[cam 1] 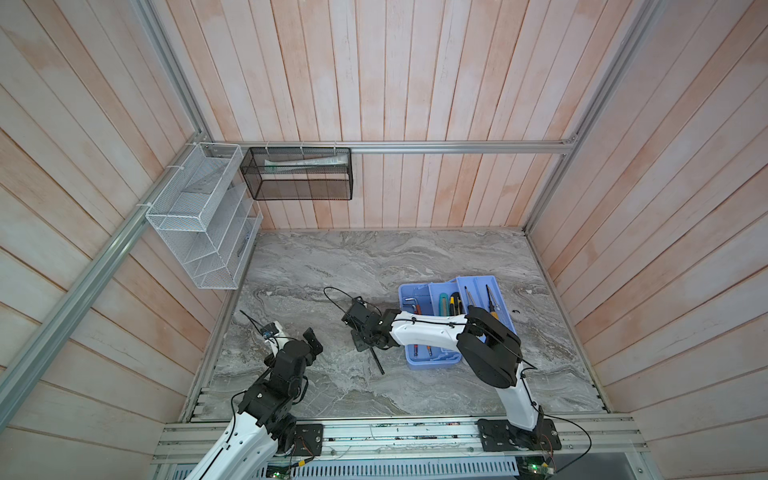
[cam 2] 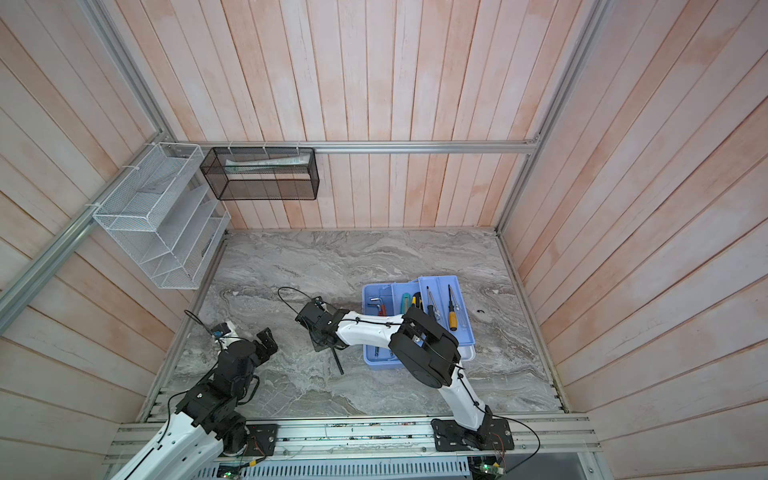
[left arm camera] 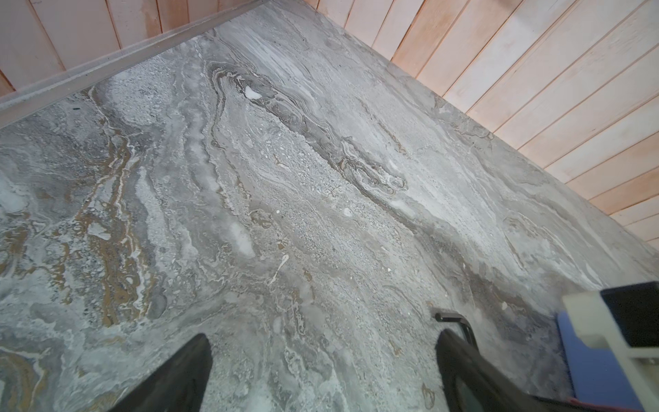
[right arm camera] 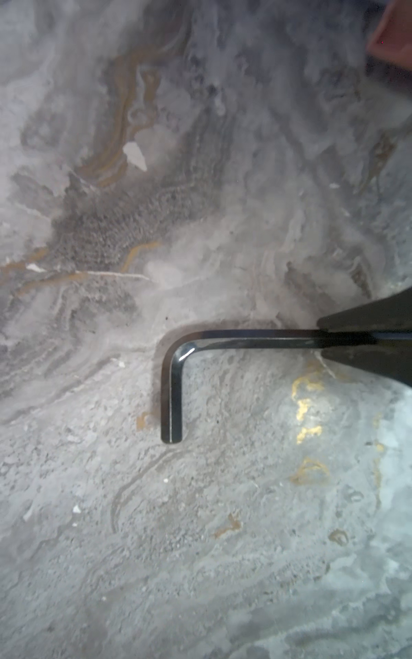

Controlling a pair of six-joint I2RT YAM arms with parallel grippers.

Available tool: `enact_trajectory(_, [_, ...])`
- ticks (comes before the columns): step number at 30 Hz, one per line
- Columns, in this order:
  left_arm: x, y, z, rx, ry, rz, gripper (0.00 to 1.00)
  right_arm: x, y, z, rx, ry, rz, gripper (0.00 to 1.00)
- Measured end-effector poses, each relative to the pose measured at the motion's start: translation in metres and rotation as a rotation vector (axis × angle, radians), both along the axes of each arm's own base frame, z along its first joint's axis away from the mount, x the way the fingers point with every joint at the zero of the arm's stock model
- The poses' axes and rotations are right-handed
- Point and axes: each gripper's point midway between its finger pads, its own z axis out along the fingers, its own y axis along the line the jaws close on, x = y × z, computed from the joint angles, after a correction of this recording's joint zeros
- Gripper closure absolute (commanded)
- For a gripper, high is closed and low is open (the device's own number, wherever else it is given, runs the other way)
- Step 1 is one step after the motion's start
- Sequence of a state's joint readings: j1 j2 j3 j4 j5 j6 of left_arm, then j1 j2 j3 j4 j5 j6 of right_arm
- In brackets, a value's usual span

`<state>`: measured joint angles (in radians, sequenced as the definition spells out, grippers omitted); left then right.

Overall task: Pack the tool kit
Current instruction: 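Lift the black hex key and carry it toward the tray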

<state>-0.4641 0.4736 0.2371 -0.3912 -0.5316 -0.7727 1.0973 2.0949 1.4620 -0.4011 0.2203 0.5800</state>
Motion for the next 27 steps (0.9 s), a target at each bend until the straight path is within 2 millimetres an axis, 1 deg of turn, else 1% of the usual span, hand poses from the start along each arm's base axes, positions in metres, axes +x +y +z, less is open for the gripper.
enact_trajectory(3, [0.002,-0.002,-0.002,0.009,0.01,-0.008,0.0,0.003,-0.004,0.013,0.023,-0.022,0.001,1.0])
enact_trajectory(7, [0.003,-0.004,-0.005,0.021,0.025,-0.022,0.0,0.006,-0.011,0.042,0.081,-0.061,-0.004,1.0])
enact_trajectory(11, [0.005,-0.007,-0.008,0.027,0.039,-0.039,0.0,0.015,-0.015,0.073,0.134,-0.105,-0.022,1.0])
enact_trajectory(14, [0.007,-0.009,-0.009,0.033,0.042,-0.048,0.0,0.02,-0.022,0.089,0.166,-0.127,-0.041,1.0])
enact_trajectory(21, [0.012,-0.016,-0.004,0.045,0.042,-0.089,0.0,0.032,-0.057,0.114,0.182,-0.171,-0.131,1.0])
enact_trajectory(27, [0.025,-0.032,0.005,0.038,0.042,-0.151,0.0,0.028,-0.09,0.146,0.219,-0.239,-0.205,1.0])
